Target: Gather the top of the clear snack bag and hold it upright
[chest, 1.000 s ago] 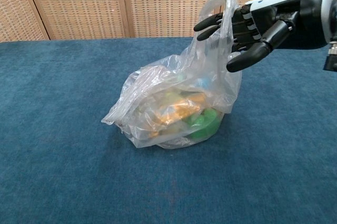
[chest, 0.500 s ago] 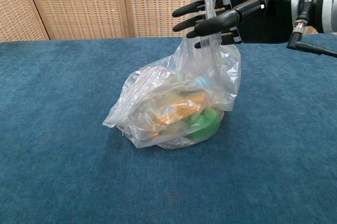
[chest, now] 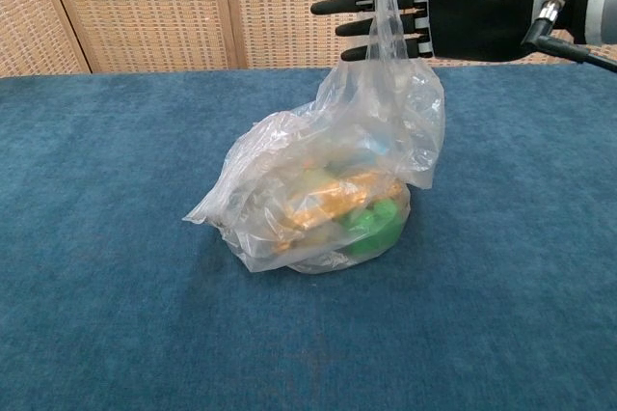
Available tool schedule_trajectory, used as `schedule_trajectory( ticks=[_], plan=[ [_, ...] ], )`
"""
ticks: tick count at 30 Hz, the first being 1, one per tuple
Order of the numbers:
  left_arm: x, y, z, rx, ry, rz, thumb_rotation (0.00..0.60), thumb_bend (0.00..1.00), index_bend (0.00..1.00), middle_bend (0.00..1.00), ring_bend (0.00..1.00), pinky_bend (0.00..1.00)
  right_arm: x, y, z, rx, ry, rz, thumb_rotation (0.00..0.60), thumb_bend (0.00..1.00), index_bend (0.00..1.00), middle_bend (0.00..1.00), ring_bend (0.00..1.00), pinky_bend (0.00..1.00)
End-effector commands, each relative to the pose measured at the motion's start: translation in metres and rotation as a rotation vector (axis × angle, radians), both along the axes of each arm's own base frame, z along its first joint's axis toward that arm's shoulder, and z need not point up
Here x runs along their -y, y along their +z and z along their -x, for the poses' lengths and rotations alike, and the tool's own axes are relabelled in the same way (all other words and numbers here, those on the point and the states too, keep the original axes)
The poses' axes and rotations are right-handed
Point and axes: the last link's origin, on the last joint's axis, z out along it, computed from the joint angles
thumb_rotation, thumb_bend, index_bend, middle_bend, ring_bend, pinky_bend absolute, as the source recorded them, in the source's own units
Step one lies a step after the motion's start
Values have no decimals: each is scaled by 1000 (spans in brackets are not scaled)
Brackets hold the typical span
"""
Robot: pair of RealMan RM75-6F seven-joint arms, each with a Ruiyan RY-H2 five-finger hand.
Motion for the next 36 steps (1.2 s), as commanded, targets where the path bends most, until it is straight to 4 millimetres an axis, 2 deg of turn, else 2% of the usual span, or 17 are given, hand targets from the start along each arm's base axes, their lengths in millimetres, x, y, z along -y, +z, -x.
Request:
schedule_trajectory(
  ticks=[1,7,12,22,26,33,36],
  plan=[
    [0,0,0,0,0,1,600,84,0,0,0,0,-5,-1,-3,94,-48,-91,600,64,193,237,96,115],
    [-1,0,0,0,2,2,600,84,0,0,0,0,-2,-1,-3,175,-71,-182,600,159,266,349,206,205],
    [-2,-1,2,1,9,6,600,86,0,0,0,0,0,3,-3,217,-42,-228,600,216,348,432,285,218],
    [-4,-5,1,-8,10,17,600,87,0,0,0,0,10,16,-8,304,-30,-255,600,308,399,458,323,199],
    [-4,-5,0,-10,10,19,600,87,0,0,0,0,20,11,-8,315,-64,-252,600,350,414,465,332,160],
    [-5,-7,0,-15,11,21,600,85,0,0,0,0,34,-7,-10,289,-104,-195,600,356,428,470,344,97],
    [-6,-7,0,-15,13,23,600,86,0,0,0,0,34,-13,-14,299,-120,-192,600,358,428,475,350,137]
  ],
)
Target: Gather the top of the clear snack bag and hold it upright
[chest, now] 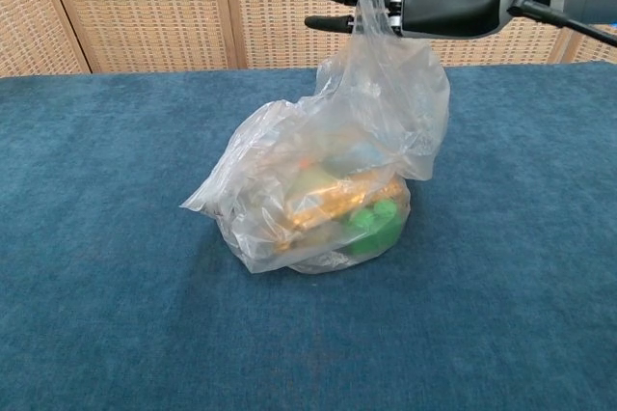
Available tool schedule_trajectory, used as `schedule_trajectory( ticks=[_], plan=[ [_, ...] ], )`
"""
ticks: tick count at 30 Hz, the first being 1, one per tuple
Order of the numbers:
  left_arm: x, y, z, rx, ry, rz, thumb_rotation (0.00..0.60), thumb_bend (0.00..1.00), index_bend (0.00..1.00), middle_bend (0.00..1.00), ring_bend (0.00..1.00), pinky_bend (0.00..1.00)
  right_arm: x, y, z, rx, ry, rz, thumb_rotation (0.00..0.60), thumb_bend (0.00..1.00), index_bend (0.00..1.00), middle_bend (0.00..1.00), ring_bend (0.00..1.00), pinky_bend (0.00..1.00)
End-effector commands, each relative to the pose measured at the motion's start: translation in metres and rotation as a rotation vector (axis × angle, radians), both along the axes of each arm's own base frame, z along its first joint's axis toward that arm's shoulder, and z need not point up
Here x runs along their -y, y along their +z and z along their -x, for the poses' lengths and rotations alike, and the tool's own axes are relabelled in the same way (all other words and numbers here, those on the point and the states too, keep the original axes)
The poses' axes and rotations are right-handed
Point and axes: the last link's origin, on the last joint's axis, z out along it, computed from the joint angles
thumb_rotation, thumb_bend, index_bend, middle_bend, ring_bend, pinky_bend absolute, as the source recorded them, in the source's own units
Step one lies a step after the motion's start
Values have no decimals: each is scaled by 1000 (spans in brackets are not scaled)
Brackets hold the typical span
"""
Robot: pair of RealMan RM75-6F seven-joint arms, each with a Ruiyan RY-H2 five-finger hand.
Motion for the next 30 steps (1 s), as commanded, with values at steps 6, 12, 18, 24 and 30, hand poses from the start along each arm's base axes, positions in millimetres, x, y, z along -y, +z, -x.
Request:
schedule_trajectory(
  ticks=[6,12,18,24,30],
  plan=[
    [-2,0,1,1,7,0,600,88,0,0,0,0,0,-8,-12,62,-37,-30,600,356,467,513,422,306],
    [-4,-2,1,-5,6,7,600,88,0,0,0,0,-2,-3,-7,32,-14,-43,600,353,500,534,447,306],
    [-12,-8,-3,-42,-24,34,600,103,0,0,0,0,-5,1,-1,-1,1,-43,600,354,501,534,447,306],
    [-41,-27,-19,-164,-206,108,600,121,0,0,0,0,-8,6,8,-26,-4,-40,600,356,501,534,447,307],
    [-75,-60,-35,-236,-519,243,600,142,0,0,0,0,-9,11,9,-30,0,-34,600,359,501,534,452,346]
  ],
)
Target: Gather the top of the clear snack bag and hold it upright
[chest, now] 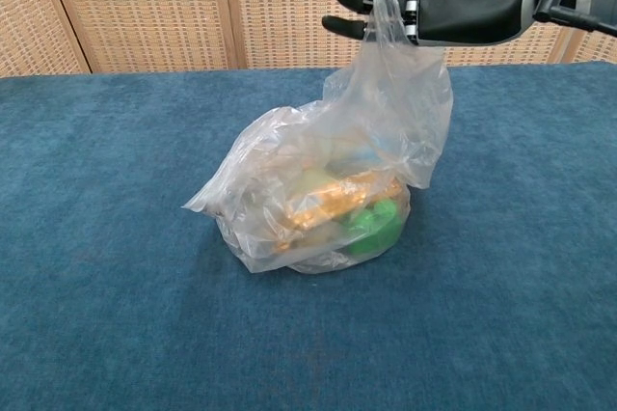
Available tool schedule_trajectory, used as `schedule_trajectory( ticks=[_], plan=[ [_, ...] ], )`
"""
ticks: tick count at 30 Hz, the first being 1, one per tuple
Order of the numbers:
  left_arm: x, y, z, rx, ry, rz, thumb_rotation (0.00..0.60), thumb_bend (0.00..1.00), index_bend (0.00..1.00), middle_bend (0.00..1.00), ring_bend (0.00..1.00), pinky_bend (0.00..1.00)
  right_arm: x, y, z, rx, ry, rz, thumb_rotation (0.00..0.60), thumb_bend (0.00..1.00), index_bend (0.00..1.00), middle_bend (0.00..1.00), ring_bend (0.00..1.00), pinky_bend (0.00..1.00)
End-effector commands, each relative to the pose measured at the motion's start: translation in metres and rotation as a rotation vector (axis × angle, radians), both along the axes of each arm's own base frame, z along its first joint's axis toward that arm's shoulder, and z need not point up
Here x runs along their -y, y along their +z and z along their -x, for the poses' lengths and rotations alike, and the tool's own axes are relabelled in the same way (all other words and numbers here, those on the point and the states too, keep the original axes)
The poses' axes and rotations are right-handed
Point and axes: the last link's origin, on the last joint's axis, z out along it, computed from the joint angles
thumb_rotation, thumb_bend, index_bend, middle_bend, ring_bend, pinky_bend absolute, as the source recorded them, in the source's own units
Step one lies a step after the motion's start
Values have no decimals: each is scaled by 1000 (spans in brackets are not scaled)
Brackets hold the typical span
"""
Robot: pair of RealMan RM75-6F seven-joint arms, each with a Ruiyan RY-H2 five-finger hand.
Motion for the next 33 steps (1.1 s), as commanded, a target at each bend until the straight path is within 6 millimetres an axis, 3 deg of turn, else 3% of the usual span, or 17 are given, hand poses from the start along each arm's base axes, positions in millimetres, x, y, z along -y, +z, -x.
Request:
schedule_trajectory(
  ticks=[1,6,11,20,33],
  plan=[
    [-30,-33,-15,-64,-253,126,600,143,2,0,0,0,0,2,-1,-4,7,4,600,361,501,534,454,360],
    [-47,-61,-29,-193,-498,121,600,149,11,0,0,0,1,6,-1,-12,12,10,600,362,501,534,478,428],
    [-58,-82,-46,-211,-653,125,600,151,34,0,0,0,4,7,1,-19,3,13,600,364,500,534,467,449],
    [-66,-114,-72,-194,-835,147,600,153,68,0,0,0,8,7,4,-31,-14,19,600,368,501,534,462,448],
    [-72,-162,-88,-179,-968,194,600,170,105,0,0,0,12,15,5,-37,-23,37,600,367,499,534,459,449]
  ],
)
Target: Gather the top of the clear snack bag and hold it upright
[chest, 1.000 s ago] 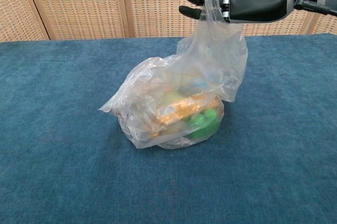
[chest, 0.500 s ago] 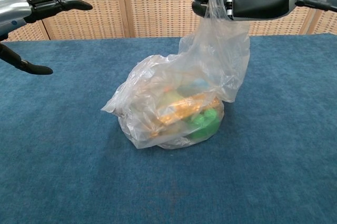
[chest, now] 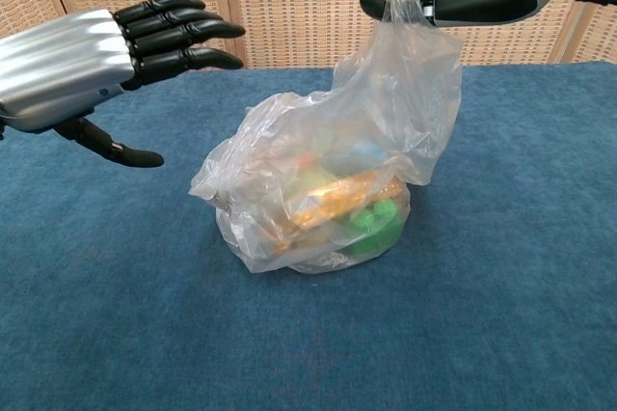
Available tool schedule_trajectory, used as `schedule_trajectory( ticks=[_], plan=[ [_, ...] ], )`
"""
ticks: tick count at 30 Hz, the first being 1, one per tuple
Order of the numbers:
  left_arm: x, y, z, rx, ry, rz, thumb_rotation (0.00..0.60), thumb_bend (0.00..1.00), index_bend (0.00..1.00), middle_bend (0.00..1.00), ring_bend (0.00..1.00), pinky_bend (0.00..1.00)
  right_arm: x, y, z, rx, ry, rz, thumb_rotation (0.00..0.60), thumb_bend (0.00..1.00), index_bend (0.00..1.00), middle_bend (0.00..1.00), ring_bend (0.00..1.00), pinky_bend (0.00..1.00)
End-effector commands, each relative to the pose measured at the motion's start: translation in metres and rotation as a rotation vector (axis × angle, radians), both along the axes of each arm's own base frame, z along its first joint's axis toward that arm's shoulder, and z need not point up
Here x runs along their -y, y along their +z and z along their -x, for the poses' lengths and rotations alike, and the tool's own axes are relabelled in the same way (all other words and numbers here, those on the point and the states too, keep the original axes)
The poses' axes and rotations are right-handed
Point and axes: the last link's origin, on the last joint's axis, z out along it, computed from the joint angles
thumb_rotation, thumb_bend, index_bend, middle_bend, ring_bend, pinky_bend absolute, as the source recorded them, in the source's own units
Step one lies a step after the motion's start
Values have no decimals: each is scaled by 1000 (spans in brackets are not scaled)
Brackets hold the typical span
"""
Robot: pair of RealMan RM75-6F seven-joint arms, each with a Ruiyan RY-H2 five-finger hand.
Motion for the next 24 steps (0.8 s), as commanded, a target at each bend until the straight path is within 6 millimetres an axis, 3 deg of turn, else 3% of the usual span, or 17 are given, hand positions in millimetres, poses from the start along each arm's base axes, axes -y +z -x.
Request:
schedule_trajectory(
  ticks=[1,4,7,12,24],
  plan=[
    [0,-14,-8,10,-35,21,600,170,108,0,0,0,0,0,1,1,-4,1,600,360,499,534,458,449],
    [-2,-20,-11,17,-40,20,600,169,111,0,0,0,1,0,2,4,-7,2,600,238,498,534,454,449],
    [-3,-24,-14,30,-38,24,600,172,114,0,0,0,1,0,3,5,-3,8,600,7,494,534,445,431],
    [-3,-29,-20,48,-38,33,600,182,131,0,0,0,2,0,3,-23,31,28,600,0,480,534,398,383],
    [-1,-50,-39,95,-43,64,600,211,185,0,0,0,3,-3,4,-45,39,33,600,0,480,534,395,370]
  ],
)
